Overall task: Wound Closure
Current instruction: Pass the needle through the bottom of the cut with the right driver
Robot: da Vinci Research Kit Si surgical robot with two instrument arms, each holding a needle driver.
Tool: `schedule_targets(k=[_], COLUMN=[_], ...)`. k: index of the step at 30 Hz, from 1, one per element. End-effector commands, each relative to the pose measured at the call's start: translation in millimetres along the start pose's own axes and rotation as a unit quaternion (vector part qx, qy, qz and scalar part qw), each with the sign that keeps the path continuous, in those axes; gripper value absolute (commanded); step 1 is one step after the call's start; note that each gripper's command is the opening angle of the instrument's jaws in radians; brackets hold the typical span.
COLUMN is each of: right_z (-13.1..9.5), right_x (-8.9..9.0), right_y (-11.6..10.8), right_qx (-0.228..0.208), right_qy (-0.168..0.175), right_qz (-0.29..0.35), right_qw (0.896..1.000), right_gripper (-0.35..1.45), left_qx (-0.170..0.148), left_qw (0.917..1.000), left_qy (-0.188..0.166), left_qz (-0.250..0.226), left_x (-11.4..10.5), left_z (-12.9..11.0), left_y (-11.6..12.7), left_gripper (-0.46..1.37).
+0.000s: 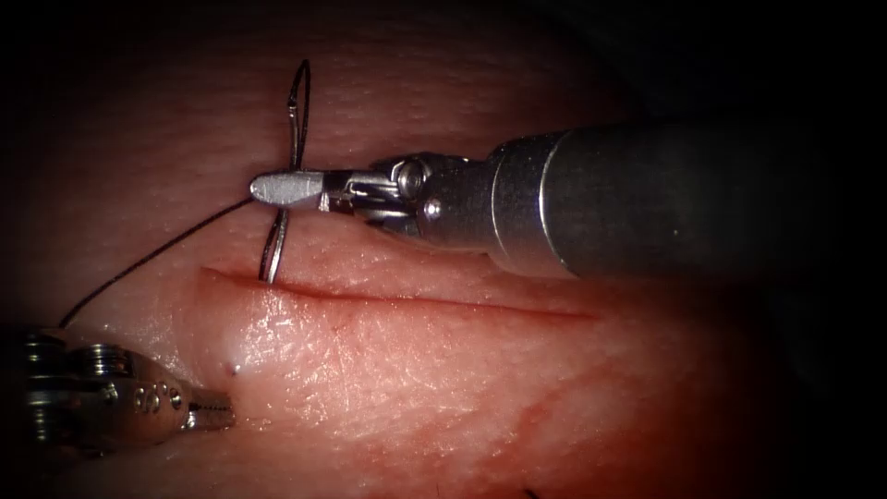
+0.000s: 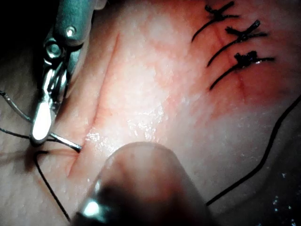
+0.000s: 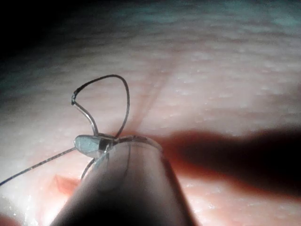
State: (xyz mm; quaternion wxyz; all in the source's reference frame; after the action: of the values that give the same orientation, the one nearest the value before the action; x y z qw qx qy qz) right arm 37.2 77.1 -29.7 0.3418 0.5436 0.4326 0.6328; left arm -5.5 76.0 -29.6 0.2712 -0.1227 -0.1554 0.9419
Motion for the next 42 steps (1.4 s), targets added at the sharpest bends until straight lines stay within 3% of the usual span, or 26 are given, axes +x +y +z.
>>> schedule_targets(k=[1, 4, 16, 27, 42], right_z=[0.0, 0.1, 0.6, 1.0, 1.9], right_x=[0.1, 0.0, -1.1, -4.8, -10.0], right_y=[0.2, 0.7, 2.0, 2.3, 0.9], right_qx=[-0.003, 0.003, 0.026, 0.035, 0.034], right_qy=[0.000, 0.000, -0.009, -0.032, -0.059], right_qz=[0.021, 0.066, 0.125, 0.172, 0.186], right_qw=[1.000, 0.998, 0.992, 0.984, 0.980], right_gripper=[-0.35, -0.35, -0.35, -0.35, -0.35], left_qx=[-0.004, -0.004, -0.005, -0.011, -0.015], left_qw=[1.0000, 1.0000, 1.0000, 0.9998, 0.9997], left_qy=[0.000, 0.000, 0.000, 0.000, 0.007], left_qz=[0.000, 0.000, 0.005, 0.015, 0.018], left_x=[0.0, 0.0, -0.5, -2.1, -2.1], left_z=[0.0, 0.0, -0.2, -0.7, -0.4], left_y=[0.0, -0.1, -0.4, -2.1, -2.5], left_gripper=[-0.35, -0.35, -0.35, -0.35, -0.35])
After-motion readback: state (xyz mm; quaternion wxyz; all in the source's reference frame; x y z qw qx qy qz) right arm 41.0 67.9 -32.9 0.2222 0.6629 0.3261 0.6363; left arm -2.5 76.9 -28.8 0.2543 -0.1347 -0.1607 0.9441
